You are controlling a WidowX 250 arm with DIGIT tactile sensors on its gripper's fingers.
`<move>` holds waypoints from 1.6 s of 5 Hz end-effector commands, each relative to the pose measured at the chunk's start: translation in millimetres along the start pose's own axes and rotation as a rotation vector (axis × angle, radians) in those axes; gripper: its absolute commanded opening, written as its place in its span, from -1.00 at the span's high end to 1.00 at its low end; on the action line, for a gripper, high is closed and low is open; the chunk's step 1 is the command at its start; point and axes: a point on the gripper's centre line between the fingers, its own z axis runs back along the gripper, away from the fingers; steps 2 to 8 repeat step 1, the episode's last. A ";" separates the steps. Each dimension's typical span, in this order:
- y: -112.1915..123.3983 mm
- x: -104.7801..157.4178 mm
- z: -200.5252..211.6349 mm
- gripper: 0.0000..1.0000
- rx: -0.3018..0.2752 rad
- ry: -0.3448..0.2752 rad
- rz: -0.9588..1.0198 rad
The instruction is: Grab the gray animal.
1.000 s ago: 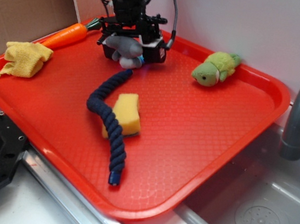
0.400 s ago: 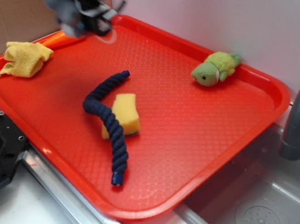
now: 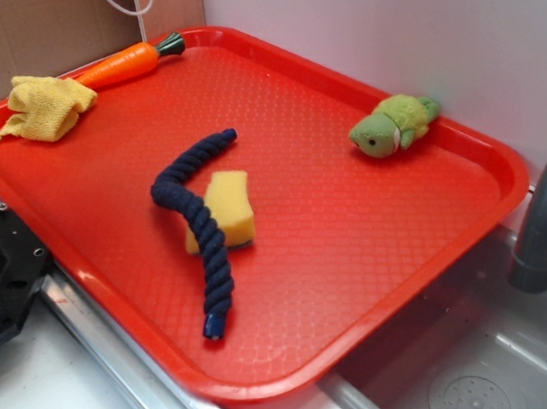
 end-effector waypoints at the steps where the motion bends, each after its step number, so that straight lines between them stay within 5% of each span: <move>1: 18.7 6.9 -10.8 1.00 0.052 -0.017 0.049; 8: 18.7 6.9 -10.8 1.00 0.052 -0.017 0.049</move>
